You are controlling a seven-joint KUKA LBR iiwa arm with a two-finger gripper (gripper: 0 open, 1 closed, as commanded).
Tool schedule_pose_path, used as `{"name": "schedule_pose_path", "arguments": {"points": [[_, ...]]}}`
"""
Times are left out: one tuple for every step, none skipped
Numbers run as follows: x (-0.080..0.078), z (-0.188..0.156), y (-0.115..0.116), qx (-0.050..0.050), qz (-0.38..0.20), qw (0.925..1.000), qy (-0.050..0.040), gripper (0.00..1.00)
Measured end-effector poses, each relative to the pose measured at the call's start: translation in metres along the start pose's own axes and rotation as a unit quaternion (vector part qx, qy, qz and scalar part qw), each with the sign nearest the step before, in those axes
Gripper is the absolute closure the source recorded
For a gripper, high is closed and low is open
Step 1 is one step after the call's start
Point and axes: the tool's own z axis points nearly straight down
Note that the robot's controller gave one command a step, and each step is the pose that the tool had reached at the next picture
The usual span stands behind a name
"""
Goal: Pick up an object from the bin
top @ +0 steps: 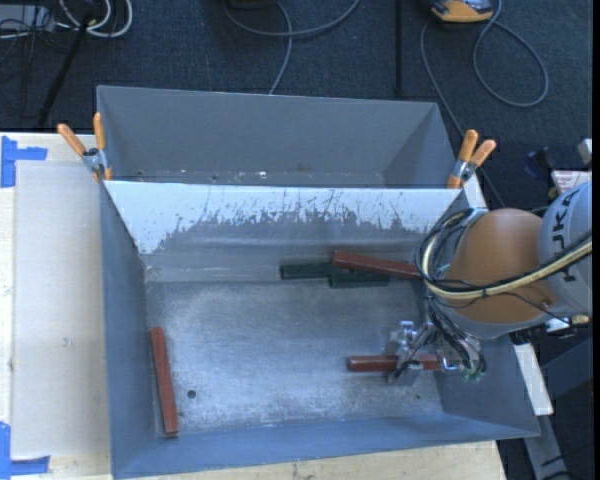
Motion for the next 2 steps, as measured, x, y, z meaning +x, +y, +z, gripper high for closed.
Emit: {"name": "schedule_pose_path", "arguments": {"points": [[-0.009, -0.117, 0.0, 0.001, 0.013, 0.9999, -0.0039, 1.0], [-0.013, -0.14, -0.003, 0.0, 0.013, 0.9999, -0.0013, 1.0]]}}
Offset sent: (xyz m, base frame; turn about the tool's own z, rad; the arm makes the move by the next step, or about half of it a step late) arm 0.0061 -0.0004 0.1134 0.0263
